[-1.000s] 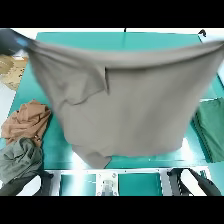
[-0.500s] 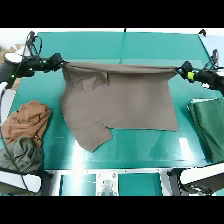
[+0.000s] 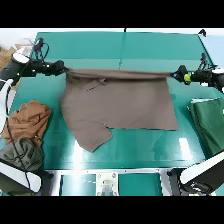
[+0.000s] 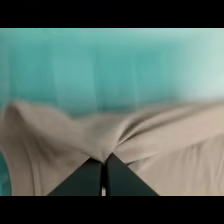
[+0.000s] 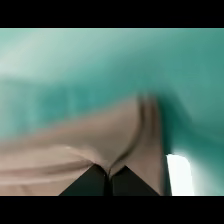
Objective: Fold the shirts.
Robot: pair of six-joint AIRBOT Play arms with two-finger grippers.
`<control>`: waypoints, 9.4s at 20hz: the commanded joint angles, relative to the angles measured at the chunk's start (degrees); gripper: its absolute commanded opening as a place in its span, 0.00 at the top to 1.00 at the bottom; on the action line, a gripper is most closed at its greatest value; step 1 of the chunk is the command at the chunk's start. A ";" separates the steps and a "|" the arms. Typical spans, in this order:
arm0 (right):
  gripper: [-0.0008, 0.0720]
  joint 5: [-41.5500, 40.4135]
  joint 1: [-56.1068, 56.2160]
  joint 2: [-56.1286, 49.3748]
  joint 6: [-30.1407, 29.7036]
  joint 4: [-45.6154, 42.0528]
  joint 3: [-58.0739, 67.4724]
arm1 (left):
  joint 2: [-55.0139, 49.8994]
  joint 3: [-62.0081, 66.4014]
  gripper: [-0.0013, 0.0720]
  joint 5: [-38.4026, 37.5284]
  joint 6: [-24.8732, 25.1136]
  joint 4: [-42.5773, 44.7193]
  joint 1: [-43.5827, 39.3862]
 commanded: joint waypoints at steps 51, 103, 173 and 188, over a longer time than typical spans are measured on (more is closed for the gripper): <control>0.93 -15.43 -1.14 46.42 19.39 -5.62 -69.22 | 39.08 -66.25 0.95 5.05 -12.04 -4.87 -13.64; 0.29 26.16 -2.23 -10.36 1.68 -13.77 6.91 | -1.95 14.82 0.95 -22.14 -22.62 20.46 -6.34; 0.30 5.07 27.74 -1.05 6.95 1.77 -9.86 | -4.96 26.75 0.95 -45.03 -21.33 37.22 -9.07; 0.97 22.08 12.98 17.38 19.10 -6.86 16.74 | -4.96 26.75 0.95 -45.90 -21.09 37.22 -9.07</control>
